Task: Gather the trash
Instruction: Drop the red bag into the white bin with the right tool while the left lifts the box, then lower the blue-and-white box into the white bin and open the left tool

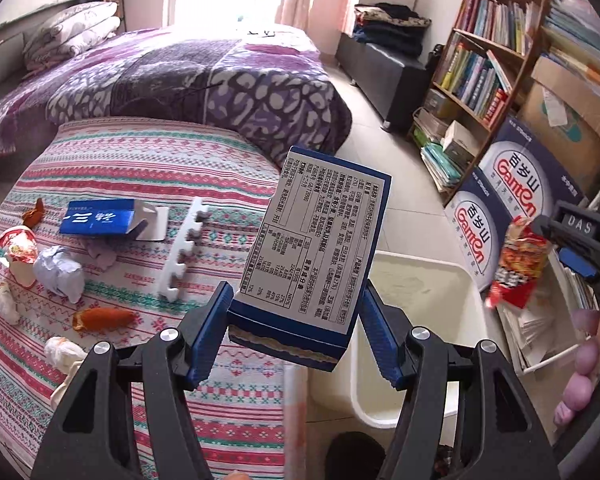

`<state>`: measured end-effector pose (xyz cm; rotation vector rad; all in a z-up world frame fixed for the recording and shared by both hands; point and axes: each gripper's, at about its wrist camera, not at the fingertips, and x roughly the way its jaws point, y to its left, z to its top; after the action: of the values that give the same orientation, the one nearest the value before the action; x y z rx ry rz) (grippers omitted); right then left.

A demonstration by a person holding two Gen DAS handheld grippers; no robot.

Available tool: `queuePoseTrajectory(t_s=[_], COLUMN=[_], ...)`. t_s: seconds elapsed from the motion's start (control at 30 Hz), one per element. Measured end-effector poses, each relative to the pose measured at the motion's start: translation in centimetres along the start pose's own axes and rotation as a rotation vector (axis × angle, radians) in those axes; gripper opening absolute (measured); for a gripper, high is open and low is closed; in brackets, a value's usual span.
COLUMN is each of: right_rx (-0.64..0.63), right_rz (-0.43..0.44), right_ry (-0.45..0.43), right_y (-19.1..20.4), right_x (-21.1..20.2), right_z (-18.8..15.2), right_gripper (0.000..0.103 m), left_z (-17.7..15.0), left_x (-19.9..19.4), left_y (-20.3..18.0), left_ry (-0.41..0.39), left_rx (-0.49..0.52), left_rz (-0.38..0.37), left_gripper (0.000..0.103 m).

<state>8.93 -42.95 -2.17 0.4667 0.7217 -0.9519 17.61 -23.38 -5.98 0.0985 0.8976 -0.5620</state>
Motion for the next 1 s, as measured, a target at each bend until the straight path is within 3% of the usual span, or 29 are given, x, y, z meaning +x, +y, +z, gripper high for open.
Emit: queuePoseTrajectory(t_s=[0.1,0.43,0.53,0.57,0.63,0.73,1.0], right_rx=[0.030,0.152,0.185,0.190,0.194,0.181,0.077], right_rz=[-0.020,-0.049,-0.047,-0.046,-0.042,-0.035,0.017], right_ry=[-0.009,-0.038,-0.037,-0.036,-0.035,-0.034,-0.021], right_y=[-1.5,-6.2,-7.0,-7.0,-7.1,-6.5,-2.7], right_x=[0.0,-0.2,-0.1,-0.2,-0.2,-0.3,-1.0], right_z=[0.6,2.4,2.6,2.7,2.7,2.5,1.1], right_gripper=[0.070,0.083,0.086,0.087,0.088,0.090,0.096], left_z=[-0.4,-1.1,-1.0,-1.0,-0.8,-0.7,-1.7], left_x=[0.8,3.9,4.4,4.5,4.3,3.7,1.6], left_y=[-2.5,-8.2,-9.3,-9.5,-9.3,-8.4,-2.7], left_ry=[0.010,0.081,0.110,0.118,0.115,0.113,0.115], left_rx=[0.051,0.113,0.111,0.106,0.094,0.090,0.015], left_rz=[-0.024,-0.127,-0.183,-0.193,-0.198,-0.160,0.049], left_gripper=[0.063,0.063,0.069,0.078,0.082,0.083,0.084])
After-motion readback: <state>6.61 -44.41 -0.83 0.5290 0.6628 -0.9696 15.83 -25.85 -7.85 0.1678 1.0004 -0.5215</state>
